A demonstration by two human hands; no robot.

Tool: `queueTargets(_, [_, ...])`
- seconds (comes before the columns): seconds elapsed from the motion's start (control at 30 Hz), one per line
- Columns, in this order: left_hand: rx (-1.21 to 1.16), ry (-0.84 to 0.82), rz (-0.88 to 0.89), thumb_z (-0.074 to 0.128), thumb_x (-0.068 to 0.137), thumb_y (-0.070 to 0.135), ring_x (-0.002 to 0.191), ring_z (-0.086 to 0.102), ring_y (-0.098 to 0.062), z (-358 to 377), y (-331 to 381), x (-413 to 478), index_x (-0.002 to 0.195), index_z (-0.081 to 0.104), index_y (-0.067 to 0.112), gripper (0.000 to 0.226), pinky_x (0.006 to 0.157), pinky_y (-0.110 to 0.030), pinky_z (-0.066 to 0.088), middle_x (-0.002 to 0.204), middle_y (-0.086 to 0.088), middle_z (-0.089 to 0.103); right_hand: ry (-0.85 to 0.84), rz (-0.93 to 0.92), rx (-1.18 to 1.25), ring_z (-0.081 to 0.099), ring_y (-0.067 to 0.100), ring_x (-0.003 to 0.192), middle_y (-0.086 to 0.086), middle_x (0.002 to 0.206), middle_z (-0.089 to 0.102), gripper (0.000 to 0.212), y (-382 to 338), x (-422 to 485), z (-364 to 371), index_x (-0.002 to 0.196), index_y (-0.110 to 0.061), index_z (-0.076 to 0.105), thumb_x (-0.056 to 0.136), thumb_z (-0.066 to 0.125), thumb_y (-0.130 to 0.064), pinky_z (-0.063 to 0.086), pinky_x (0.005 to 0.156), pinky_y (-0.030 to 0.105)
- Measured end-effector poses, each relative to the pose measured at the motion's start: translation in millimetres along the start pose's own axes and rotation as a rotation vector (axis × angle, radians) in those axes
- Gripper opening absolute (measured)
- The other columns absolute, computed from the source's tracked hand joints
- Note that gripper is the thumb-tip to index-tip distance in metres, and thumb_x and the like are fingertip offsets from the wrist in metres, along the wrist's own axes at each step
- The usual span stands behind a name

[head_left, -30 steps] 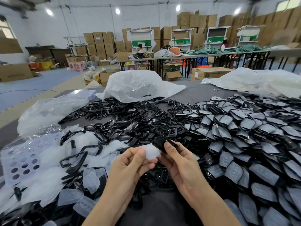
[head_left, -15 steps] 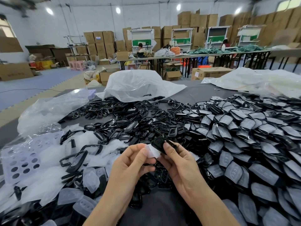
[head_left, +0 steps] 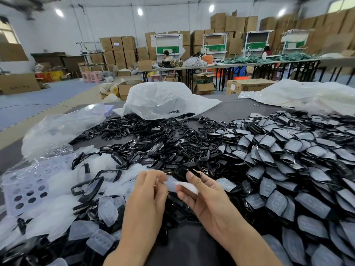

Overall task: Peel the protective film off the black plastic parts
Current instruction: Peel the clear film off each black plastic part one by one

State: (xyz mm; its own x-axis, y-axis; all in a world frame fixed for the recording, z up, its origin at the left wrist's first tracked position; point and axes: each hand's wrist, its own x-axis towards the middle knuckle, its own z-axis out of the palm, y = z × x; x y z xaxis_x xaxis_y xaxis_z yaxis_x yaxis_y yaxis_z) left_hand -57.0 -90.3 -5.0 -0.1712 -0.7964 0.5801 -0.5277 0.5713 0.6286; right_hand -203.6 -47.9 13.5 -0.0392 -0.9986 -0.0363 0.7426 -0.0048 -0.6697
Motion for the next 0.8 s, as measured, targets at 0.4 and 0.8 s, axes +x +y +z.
queueTargets(0.4, [-0.416,0.01,-0.258,0.065,0.092,0.022,0.064,0.06,-0.005,-6.2,10.4,6.7,0.096,0.062,0.049,0.027,0.057,-0.01,0.044,0.082,0.005,0.065,0.084,-0.169,-0.127,0.069,0.028,0.111,0.012,0.112,0.074,0.024,-4.3,4.3,-6.3,0.097,-0.012,0.072,0.075,0.074,-0.023,0.058,0.09,0.03])
queueTargets(0.8, [-0.474,-0.157,-0.249,0.057,0.097,0.035,0.058,0.048,-0.008,4.2,9.2,0.6,0.1,0.058,0.041,0.007,0.054,-0.018,0.043,0.078,0.005,0.059,-0.025,-0.095,-0.018,0.072,0.026,0.1,0.014,0.108,0.074,0.014,-6.6,-0.1,-4.3,0.097,-0.01,0.077,0.086,0.07,-0.016,0.06,0.081,0.032])
